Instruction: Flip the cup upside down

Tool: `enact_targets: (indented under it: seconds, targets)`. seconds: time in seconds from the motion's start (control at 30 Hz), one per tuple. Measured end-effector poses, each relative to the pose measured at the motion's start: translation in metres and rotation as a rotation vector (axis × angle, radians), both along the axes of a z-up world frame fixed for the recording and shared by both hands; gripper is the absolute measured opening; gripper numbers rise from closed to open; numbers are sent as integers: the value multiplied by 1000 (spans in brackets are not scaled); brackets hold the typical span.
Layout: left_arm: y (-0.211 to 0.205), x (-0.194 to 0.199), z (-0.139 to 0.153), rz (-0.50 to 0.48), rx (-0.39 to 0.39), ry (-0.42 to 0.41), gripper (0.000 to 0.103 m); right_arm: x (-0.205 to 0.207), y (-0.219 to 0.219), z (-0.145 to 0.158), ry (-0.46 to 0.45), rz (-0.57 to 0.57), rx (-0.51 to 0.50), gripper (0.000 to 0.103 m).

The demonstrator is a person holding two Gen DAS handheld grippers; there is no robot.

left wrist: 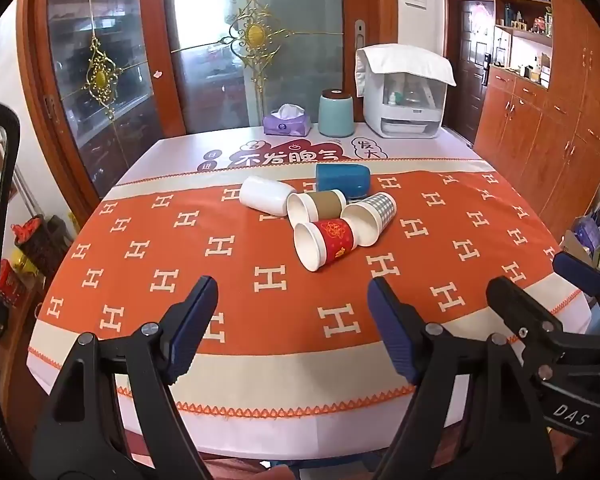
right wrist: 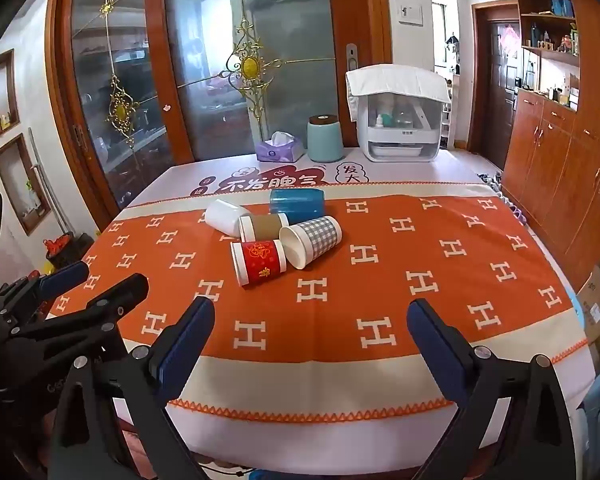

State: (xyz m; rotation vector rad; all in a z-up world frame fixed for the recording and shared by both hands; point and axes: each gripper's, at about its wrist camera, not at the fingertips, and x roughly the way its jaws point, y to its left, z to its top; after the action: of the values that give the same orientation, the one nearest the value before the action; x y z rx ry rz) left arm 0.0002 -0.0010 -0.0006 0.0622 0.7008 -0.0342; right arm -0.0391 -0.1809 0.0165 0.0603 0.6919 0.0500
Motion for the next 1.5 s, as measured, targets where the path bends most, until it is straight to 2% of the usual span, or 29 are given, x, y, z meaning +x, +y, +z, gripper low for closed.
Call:
enact_targets:
  seconds: [0.07, 0.1, 0.2, 0.47, 0.77, 1.5]
  targets:
    - [-2, 0, 0, -13, -7, 5, 75, 2, -3, 1, -11, -2, -2, 98]
    - [6, 1, 1, -5, -43, 6, 75, 2, -4, 1, -11, -4, -3, 98]
    - [5, 3, 0, 9, -40, 21, 75, 1, -1, -3, -9, -4, -2, 98]
    - [15, 13, -15, 15, -93, 64, 75, 4, -3, -5, 11, 0, 26, 98]
    - [20, 15, -17, 23, -117, 67, 75, 8, 6, -10, 5, 13, 19, 98]
    - [16, 30, -22, 16, -81, 86, 75, 22, 13, -4, -1, 37, 22, 98]
